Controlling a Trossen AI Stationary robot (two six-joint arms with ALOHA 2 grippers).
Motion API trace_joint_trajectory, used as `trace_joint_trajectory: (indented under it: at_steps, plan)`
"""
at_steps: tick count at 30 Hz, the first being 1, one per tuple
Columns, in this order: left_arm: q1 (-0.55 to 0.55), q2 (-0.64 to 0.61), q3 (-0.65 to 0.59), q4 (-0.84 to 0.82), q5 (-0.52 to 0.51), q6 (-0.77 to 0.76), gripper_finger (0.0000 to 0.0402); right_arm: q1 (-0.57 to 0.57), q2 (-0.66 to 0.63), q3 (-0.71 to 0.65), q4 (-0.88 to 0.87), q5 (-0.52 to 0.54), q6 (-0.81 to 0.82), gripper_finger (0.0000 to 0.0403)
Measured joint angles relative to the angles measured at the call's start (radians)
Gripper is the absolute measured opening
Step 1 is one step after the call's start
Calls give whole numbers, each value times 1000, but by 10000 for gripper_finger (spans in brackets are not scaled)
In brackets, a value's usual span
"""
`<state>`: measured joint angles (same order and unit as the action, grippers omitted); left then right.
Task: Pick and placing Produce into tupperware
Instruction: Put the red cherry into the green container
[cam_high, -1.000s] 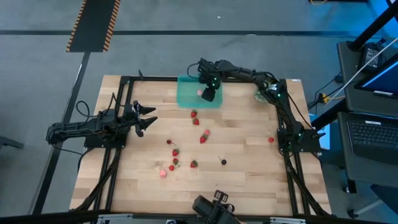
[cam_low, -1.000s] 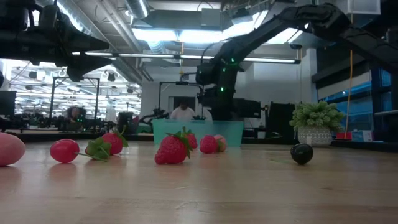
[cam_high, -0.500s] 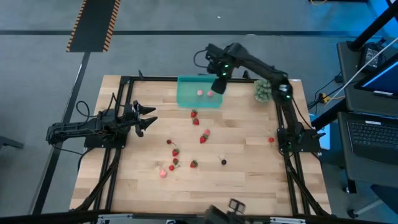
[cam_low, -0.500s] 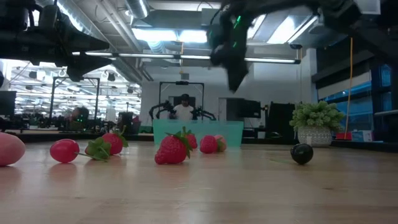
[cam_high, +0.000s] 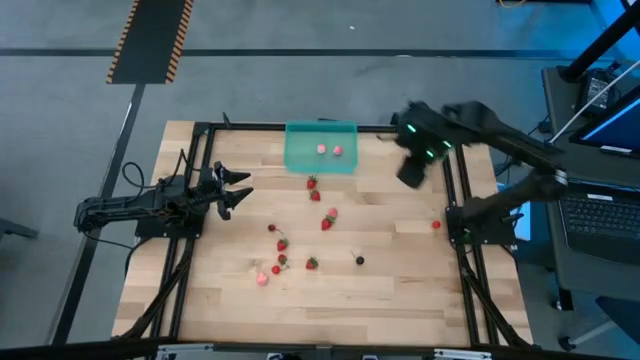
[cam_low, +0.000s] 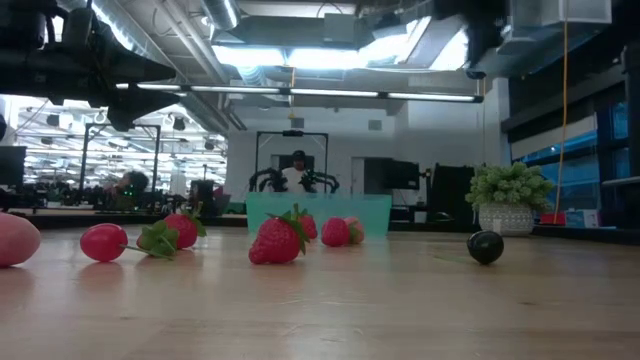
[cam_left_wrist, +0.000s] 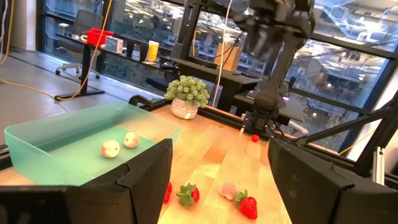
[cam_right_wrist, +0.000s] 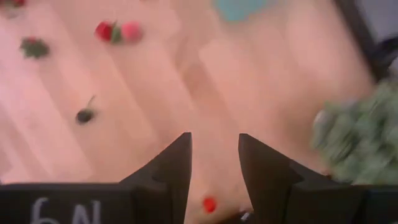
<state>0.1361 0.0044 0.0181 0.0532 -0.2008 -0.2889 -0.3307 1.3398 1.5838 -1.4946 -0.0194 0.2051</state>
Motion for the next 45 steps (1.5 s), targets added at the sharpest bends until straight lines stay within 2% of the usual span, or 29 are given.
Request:
trace_joint_trajectory:
  at_steps: [7, 10, 14, 25, 31, 36, 39, 45]
  plan:
    - [0, 0, 0, 1, -9, 2, 257, 138, -291, -314, 52, -1, 343, 135]
    - [0, 0, 0, 1, -27, 2, 257, 180, -351, -418, 55, -18, 446, 135]
    - [0, 0, 0, 3, -27, 2, 257, 224, -370, -545, 98, -61, 497, 135]
    - [0, 0, 0, 8, -27, 1, 257, 243, -279, -797, 162, -164, 443, 135]
    - [0, 0, 0, 8, -27, 1, 257, 243, -220, -823, 256, -193, 325, 135]
    - [0, 0, 0, 8, -27, 0, 257, 242, -124, -823, 253, -193, 283, 138]
    - [0, 0, 0, 8, -27, 1, 257, 242, -55, -823, 243, -199, 259, 157]
    - [0, 0, 0, 8, -27, 1, 257, 242, 49, -823, 239, -185, 178, 231]
